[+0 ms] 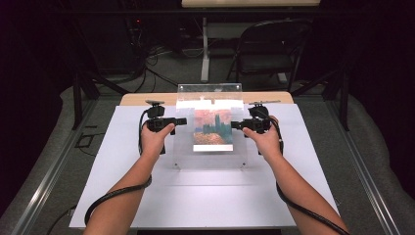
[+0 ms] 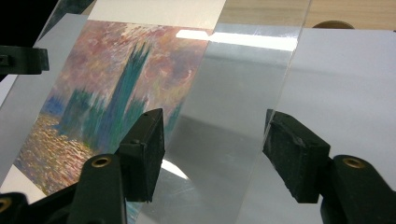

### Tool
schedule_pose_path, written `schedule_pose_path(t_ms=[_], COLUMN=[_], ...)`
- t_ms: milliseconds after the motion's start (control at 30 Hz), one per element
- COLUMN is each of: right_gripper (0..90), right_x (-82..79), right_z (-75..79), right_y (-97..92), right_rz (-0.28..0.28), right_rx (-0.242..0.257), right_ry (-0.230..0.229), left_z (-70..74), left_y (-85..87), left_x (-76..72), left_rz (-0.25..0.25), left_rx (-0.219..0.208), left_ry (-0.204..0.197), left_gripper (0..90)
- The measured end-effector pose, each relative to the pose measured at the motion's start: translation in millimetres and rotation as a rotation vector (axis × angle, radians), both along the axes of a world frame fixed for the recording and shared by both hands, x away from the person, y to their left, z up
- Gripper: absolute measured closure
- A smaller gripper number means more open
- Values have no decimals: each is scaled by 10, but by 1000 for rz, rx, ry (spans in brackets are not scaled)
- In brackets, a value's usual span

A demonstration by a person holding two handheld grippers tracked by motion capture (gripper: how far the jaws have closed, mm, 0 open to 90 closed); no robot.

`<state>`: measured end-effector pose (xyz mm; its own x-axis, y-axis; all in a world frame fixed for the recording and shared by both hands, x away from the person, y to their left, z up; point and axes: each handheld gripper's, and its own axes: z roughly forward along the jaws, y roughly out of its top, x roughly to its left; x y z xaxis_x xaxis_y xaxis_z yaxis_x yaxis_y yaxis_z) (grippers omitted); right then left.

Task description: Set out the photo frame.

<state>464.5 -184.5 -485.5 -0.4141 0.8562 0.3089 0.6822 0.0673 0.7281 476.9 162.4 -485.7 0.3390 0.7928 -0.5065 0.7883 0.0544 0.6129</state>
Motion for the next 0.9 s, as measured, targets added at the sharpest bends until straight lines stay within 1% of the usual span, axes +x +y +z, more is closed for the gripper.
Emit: schedule_pose_path(t_ms=[233, 433, 667, 900], right_gripper=[385, 394, 403, 429], right_x=[-49, -91, -138, -179], right_z=[43, 81, 127, 160], right_y=[7, 6, 11, -11], right_rz=[12, 17, 19, 20], right_rx=[-17, -28, -41, -34], right_ry=[-19, -37, -45, -49], left_z=[43, 91, 142, 177], left_y=[13, 14, 14, 30], left_x=[-52, -89, -133, -174], left_rz=[-8, -18, -25, -37], left_rx=[0, 15, 27, 29], left_ry=[-15, -25, -32, -42], left_gripper=[525, 530, 535, 547])
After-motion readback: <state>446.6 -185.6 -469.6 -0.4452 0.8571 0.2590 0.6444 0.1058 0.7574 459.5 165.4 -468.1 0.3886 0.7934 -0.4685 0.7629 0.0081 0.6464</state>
